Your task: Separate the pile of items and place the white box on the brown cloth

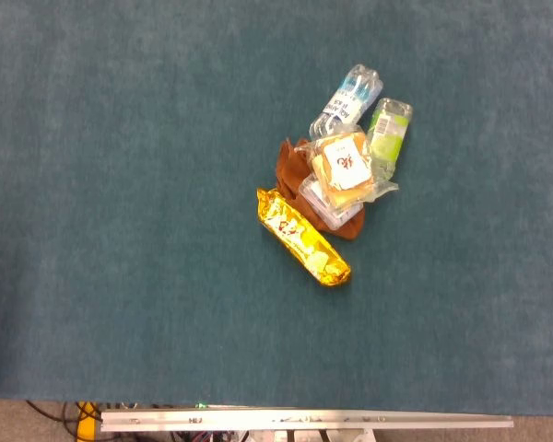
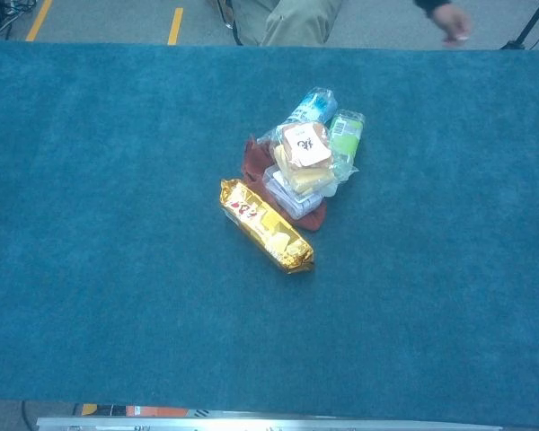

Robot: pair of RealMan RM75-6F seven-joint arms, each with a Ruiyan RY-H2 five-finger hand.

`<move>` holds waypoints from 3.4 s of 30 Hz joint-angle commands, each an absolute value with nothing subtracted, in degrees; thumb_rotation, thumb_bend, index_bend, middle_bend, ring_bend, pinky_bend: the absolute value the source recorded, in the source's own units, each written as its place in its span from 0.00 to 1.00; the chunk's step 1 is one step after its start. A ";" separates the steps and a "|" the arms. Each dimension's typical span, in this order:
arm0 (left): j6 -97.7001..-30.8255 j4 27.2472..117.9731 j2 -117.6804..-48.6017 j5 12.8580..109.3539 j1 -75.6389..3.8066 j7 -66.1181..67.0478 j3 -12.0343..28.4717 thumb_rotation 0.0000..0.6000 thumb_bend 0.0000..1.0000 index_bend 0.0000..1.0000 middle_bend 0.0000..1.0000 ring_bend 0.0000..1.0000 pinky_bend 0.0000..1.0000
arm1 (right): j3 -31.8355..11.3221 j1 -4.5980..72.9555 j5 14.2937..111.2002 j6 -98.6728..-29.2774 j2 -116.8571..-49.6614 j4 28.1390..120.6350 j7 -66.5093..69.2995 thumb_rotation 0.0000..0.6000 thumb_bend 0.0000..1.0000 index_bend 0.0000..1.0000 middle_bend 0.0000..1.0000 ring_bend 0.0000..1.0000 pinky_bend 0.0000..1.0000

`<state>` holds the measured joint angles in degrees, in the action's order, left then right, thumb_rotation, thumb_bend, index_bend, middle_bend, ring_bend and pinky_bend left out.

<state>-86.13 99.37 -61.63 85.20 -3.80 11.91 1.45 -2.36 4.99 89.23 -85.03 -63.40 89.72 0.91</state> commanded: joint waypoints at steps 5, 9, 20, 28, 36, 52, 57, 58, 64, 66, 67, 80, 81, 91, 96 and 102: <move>-85.93 99.50 -61.77 85.44 -3.85 12.12 1.31 1.00 0.35 0.29 0.30 0.26 0.20 | -2.21 4.96 89.24 -84.86 -62.88 90.31 0.81 1.00 0.17 0.39 0.43 0.35 0.45; -86.33 99.70 -61.60 85.60 -3.75 12.10 1.44 1.00 0.35 0.29 0.30 0.26 0.20 | -2.24 5.16 89.43 -84.66 -62.51 90.70 1.45 1.00 0.17 0.39 0.43 0.35 0.45; -88.07 99.53 -60.55 86.93 -2.71 10.43 1.01 1.00 0.35 0.29 0.30 0.26 0.20 | -2.67 11.02 92.48 -77.63 -57.63 98.51 5.09 1.00 0.12 0.38 0.42 0.35 0.45; -90.28 99.11 -59.15 87.49 -1.02 8.52 0.52 1.00 0.35 0.29 0.30 0.26 0.19 | -5.04 18.40 91.51 -68.45 -56.52 104.26 3.80 1.00 0.02 0.29 0.36 0.30 0.45; -91.10 98.11 -58.69 87.15 0.30 6.68 0.09 1.00 0.35 0.29 0.30 0.25 0.19 | -7.96 26.97 85.87 -57.15 -59.65 106.60 -1.96 1.00 0.00 0.09 0.22 0.18 0.38; -90.29 97.16 -58.55 86.29 0.72 5.75 0.30 1.00 0.35 0.29 0.29 0.25 0.19 | -10.99 39.69 71.02 -46.31 -70.44 103.28 -18.70 1.00 0.00 0.00 0.02 0.03 0.24; -89.83 97.29 -58.55 86.21 0.57 5.91 0.36 1.00 0.35 0.29 0.29 0.25 0.19 | -11.43 43.92 66.61 -43.80 -74.34 100.08 -22.25 1.00 0.00 0.00 0.02 0.03 0.23; -89.74 97.33 -58.57 86.11 0.60 5.90 0.35 1.00 0.35 0.29 0.29 0.25 0.19 | -11.40 44.96 65.46 -43.30 -75.34 99.21 -23.28 1.00 0.00 0.00 0.02 0.03 0.23; -89.57 97.13 -58.46 85.69 1.00 5.49 0.14 1.00 0.35 0.29 0.29 0.25 0.19 | -10.59 49.34 59.90 -41.52 -79.47 95.99 -27.44 1.00 0.00 0.00 0.02 0.03 0.23; -89.61 97.03 -58.37 85.50 1.13 5.35 0.15 1.00 0.35 0.29 0.29 0.25 0.19 | -10.05 50.32 58.48 -41.40 -80.25 95.20 -28.70 1.00 0.00 0.00 0.02 0.03 0.23; -89.57 96.98 -58.32 85.34 1.19 5.28 0.17 1.00 0.35 0.29 0.29 0.25 0.19 | -9.81 50.79 57.71 -41.33 -80.62 94.77 -29.25 1.00 0.00 0.00 0.02 0.03 0.23; -89.51 96.32 -58.38 84.82 1.74 4.43 0.15 1.00 0.35 0.29 0.28 0.25 0.19 | -7.16 55.87 50.21 -43.06 -85.46 90.70 -33.70 1.00 0.00 0.05 0.12 0.08 0.25; -89.54 96.27 -58.41 84.81 1.79 4.34 0.15 1.00 0.35 0.29 0.28 0.25 0.19 | -7.09 55.83 50.36 -43.74 -85.77 90.58 -33.70 1.00 0.00 0.11 0.17 0.13 0.27; -89.16 95.68 -58.85 84.78 1.87 3.99 0.09 1.00 0.35 0.29 0.28 0.25 0.19 | -6.14 54.88 51.07 -47.27 -87.44 88.99 -32.42 1.00 0.00 0.49 0.41 0.43 0.60; -88.93 95.62 -58.95 84.76 1.79 4.12 0.14 1.00 0.35 0.29 0.28 0.25 0.19 | -6.43 54.29 52.19 -48.54 -87.68 88.59 -30.87 1.00 0.00 0.53 0.44 0.49 0.65; -88.87 95.65 -58.93 84.71 1.82 4.23 0.20 1.00 0.35 0.29 0.28 0.25 0.19 | -7.86 53.44 54.24 -49.80 -86.51 89.93 -27.46 1.00 0.00 0.54 0.46 0.51 0.66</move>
